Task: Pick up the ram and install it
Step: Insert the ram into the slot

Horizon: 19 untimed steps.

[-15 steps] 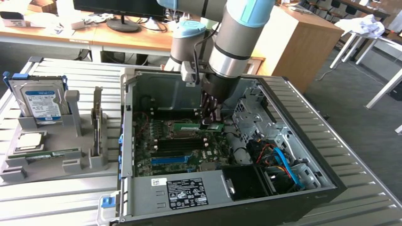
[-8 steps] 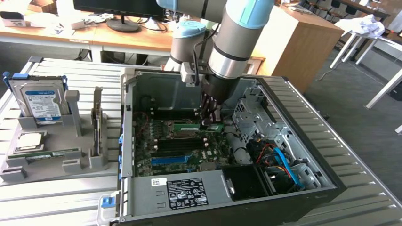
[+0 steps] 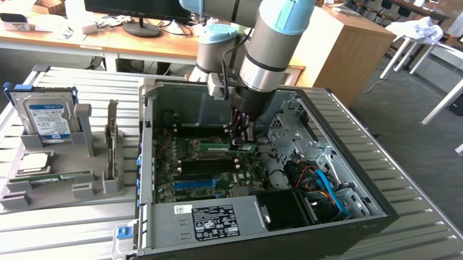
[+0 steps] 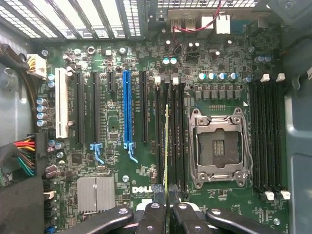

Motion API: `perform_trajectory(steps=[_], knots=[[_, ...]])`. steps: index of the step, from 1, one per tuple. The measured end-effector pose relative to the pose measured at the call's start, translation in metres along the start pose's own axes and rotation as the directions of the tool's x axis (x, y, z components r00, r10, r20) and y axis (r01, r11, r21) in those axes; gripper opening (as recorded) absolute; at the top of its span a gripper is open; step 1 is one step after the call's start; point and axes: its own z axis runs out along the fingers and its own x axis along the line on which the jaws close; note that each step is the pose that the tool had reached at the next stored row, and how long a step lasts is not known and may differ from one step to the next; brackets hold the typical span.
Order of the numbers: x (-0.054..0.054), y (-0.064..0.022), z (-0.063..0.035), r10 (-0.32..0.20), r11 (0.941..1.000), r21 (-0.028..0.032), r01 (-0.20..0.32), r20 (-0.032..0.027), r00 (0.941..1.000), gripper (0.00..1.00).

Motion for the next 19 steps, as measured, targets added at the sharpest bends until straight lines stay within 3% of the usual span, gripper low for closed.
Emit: perform_trajectory(steps=[19], knots=[[0.0002,0.0002,0.0068,0.0,1.0,0.0,0.0,0.0,1.0,0.13]])
